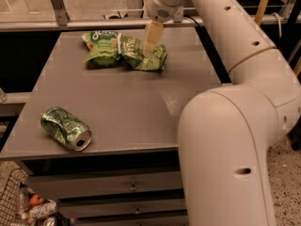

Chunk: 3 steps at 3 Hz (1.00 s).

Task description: Move green jalapeno chip bag near green rice chip bag

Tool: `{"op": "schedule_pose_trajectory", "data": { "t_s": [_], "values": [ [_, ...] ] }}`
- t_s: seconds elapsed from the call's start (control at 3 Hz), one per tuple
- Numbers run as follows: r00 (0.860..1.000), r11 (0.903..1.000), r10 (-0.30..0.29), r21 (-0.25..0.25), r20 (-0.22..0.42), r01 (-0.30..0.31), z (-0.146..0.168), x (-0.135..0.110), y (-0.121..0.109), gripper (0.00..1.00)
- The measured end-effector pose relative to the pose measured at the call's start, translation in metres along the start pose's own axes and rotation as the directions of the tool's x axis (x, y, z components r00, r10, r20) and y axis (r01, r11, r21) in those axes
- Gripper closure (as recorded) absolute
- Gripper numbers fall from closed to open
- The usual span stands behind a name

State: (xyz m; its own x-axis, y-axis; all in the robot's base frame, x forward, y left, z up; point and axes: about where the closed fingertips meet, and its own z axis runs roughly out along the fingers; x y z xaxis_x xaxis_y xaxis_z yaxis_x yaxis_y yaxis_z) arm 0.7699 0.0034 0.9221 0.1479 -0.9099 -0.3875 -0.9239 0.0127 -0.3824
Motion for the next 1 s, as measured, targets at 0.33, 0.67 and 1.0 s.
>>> {"op": "schedule_pose_trajectory", "data": {
  "t_s": [0.33, 0.67, 1.0],
  "values": [
    [0.997, 0.9987, 0.038, 0.032, 0.066, -0.040, -0.044, 0.018, 0.018, 0.00],
    [0.997, 0.9972, 0.073, 0.017, 0.037, -0.073, -0.054, 0.046, 0.048, 0.00],
    [0.993, 0.9932, 0.116, -0.003, -0.030, -0.117, -0.056, 0.073, 0.082, 0.00]
  ]
}}
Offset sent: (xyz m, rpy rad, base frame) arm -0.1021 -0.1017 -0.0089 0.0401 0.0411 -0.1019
